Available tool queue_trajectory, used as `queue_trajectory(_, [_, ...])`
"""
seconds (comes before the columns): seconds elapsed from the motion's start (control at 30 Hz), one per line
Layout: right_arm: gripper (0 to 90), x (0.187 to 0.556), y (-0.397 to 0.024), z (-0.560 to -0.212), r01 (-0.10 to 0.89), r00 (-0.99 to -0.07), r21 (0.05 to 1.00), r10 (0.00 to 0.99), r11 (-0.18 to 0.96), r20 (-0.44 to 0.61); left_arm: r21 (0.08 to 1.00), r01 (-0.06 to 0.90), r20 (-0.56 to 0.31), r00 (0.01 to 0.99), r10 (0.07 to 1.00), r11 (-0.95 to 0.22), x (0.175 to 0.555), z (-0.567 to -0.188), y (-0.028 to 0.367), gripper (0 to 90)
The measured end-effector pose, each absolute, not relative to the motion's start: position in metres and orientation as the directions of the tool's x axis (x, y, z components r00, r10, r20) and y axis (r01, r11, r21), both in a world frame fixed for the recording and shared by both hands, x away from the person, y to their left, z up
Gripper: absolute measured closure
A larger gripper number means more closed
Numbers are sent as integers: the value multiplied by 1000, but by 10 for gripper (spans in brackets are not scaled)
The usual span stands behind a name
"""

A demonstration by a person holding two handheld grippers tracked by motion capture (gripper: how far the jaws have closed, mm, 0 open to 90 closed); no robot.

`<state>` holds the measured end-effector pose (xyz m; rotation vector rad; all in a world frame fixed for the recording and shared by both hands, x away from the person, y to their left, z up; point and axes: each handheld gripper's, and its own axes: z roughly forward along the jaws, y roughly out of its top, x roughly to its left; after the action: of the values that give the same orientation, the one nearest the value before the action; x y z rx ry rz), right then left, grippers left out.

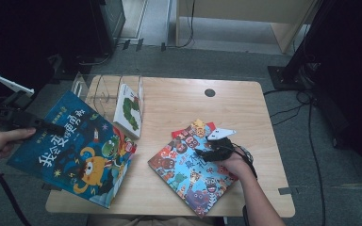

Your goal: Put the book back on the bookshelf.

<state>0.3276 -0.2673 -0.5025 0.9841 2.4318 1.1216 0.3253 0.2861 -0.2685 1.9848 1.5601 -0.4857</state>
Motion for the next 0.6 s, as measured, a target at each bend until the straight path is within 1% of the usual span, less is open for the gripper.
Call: queue_trajectory(0.6, [280, 328, -267, -503, 464, -725, 755, 689, 464, 22, 197, 977, -597, 186, 780, -81, 329, -274, 322, 826])
